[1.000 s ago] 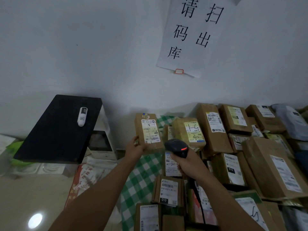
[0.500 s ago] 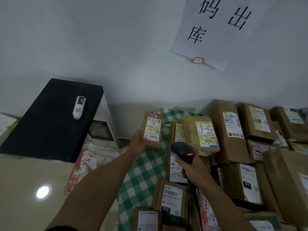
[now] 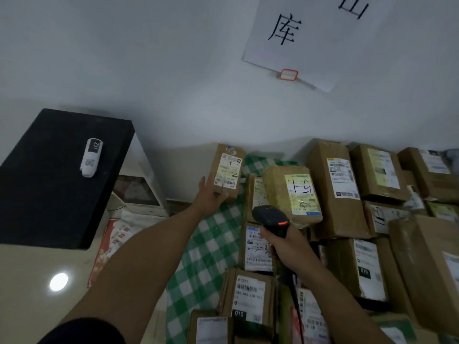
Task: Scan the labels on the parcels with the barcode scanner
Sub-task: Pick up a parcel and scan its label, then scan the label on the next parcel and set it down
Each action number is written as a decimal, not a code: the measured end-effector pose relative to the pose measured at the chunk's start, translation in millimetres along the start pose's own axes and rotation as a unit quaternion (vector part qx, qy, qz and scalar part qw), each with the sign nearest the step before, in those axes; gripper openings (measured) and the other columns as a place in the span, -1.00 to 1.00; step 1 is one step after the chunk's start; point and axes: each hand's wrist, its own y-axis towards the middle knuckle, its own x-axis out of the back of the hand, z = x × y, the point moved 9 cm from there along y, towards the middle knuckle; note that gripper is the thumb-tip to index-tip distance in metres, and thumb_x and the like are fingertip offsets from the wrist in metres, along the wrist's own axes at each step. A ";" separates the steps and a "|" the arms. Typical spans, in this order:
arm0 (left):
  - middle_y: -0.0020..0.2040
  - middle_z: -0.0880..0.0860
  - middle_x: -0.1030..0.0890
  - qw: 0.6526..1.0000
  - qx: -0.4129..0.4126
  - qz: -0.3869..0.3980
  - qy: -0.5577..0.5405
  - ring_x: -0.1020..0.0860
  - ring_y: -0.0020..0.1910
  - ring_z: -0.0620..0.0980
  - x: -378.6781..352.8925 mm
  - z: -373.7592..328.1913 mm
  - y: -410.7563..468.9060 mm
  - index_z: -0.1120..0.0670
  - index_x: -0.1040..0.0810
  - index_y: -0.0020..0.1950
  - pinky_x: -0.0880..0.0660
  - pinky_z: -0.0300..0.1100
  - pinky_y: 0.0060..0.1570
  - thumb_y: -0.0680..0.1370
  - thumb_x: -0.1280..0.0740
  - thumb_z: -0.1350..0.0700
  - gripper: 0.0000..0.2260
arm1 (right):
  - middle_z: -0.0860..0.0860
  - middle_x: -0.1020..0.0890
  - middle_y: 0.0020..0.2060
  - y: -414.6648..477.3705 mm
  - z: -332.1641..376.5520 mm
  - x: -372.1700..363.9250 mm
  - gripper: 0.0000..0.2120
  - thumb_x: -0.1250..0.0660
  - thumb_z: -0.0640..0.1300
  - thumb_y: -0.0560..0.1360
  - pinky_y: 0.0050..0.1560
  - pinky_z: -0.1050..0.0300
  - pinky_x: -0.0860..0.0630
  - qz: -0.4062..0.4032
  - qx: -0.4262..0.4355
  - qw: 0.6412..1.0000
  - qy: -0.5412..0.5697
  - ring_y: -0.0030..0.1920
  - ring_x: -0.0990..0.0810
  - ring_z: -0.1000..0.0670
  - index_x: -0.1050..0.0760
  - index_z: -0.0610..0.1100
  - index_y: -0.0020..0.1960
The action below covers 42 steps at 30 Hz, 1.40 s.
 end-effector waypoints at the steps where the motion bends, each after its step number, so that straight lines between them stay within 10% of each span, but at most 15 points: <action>1: 0.69 -0.02 -0.01 1.000 0.006 0.001 -0.002 0.15 0.66 0.13 1.2 -4.3 -9.0 -0.13 -0.01 0.68 0.21 0.01 0.51 0.57 -0.18 -0.40 -0.23 | -0.05 -0.61 -0.29 -1.2 -0.1 2.2 -0.84 -0.40 -0.06 0.63 -0.39 0.33 -0.50 -0.005 -0.001 1.000 0.001 -0.38 -0.56 0.13 -0.54 0.00 0.19; 7: 0.69 0.08 0.08 0.996 0.059 -0.069 0.013 0.18 0.65 0.21 -1.4 -3.0 -65.8 -0.14 0.09 0.68 0.07 0.26 0.57 0.63 -0.33 -0.12 -0.23 | 0.08 -0.60 -0.38 -4.5 1.7 20.3 -0.77 -0.42 -0.03 0.62 -0.30 0.23 -0.52 -0.034 0.022 0.999 0.002 -0.37 -0.58 0.11 -0.53 -0.01 0.25; 13: 0.41 0.08 -0.51 0.984 0.015 -0.090 -0.155 -0.50 0.31 0.01 -26.0 -107.8 -89.9 0.06 -0.42 0.46 -0.51 -0.02 0.27 0.61 -0.39 -0.10 -0.52 | 0.06 -0.54 -0.37 -23.2 -1.0 65.2 -0.84 -0.39 -0.01 0.63 -0.27 0.13 -0.48 -0.117 0.044 0.992 0.033 -0.38 -0.56 0.09 -0.52 -0.07 0.13; 18: 0.55 0.01 -0.35 0.948 0.095 0.062 -0.298 -0.41 0.48 0.12 -84.6 -166.7 -82.9 -0.07 -0.01 0.67 -0.44 0.02 0.37 0.46 -0.48 -0.32 -0.04 | -0.05 -0.62 -0.22 -46.7 -9.4 100.9 -0.88 -0.40 -0.03 0.63 -0.10 -0.03 -0.58 -0.169 0.049 0.982 0.072 -0.22 -0.62 -0.03 -0.54 0.06 0.16; 21: 0.50 0.04 -0.45 0.946 0.120 0.091 -0.287 -0.49 0.40 0.09 -108.7 -167.2 -79.1 -0.07 0.01 0.65 -0.48 0.07 0.37 0.39 -0.62 -0.11 0.04 | -0.11 -0.60 -0.21 -57.3 -17.0 111.9 -0.95 -0.39 -0.04 0.63 -0.20 0.04 -0.52 -0.176 0.041 0.980 0.077 -0.26 -0.58 -0.04 -0.53 0.05 0.03; 27: 0.47 0.14 -0.47 0.917 0.149 0.060 -0.364 -0.57 0.30 0.15 -114.5 -162.2 -88.3 -0.07 -0.09 0.65 -0.58 0.12 0.26 0.48 -0.54 0.26 -0.10 | -0.05 -0.62 -0.25 -68.4 -27.0 122.9 -0.84 -0.41 -0.05 0.63 -0.26 0.08 -0.54 -0.181 0.039 0.978 0.093 -0.28 -0.60 0.00 -0.54 -0.05 0.17; 30: 0.45 0.17 -0.51 0.904 0.142 0.067 -0.398 -0.59 0.28 0.15 -108.4 -158.0 -105.1 -0.03 -0.20 0.62 -0.57 0.15 0.28 0.50 -0.52 0.24 -0.22 | 0.00 -0.60 -0.32 -74.2 -26.5 131.8 -0.77 -0.41 -0.02 0.62 -0.29 0.11 -0.52 -0.203 0.060 0.973 0.095 -0.35 -0.59 0.06 -0.55 -0.11 0.21; 33: 0.35 0.10 -0.61 0.897 0.091 0.060 -0.428 -0.63 0.25 0.08 -91.9 -163.6 -135.6 -0.05 -0.33 0.53 -0.57 0.06 0.28 0.53 -0.50 0.20 -0.37 | 0.07 -0.70 -0.07 -79.9 -27.0 128.8 -0.68 -0.45 0.08 0.57 0.09 -0.13 -0.64 -0.212 0.070 0.969 0.106 -0.05 -0.69 0.05 -0.52 0.07 0.29; 42: 0.40 -0.08 -0.55 0.924 0.023 0.047 -0.379 -0.56 0.33 -0.02 -53.6 -171.2 -236.8 -0.27 -0.27 0.58 -0.56 0.09 0.30 0.43 -0.60 -0.02 -0.19 | 0.17 -0.72 0.08 -121.7 -11.1 106.3 -0.24 -0.65 0.30 0.18 0.28 -0.15 -0.60 -0.213 0.124 0.950 0.193 0.14 -0.68 0.09 -0.54 0.12 0.31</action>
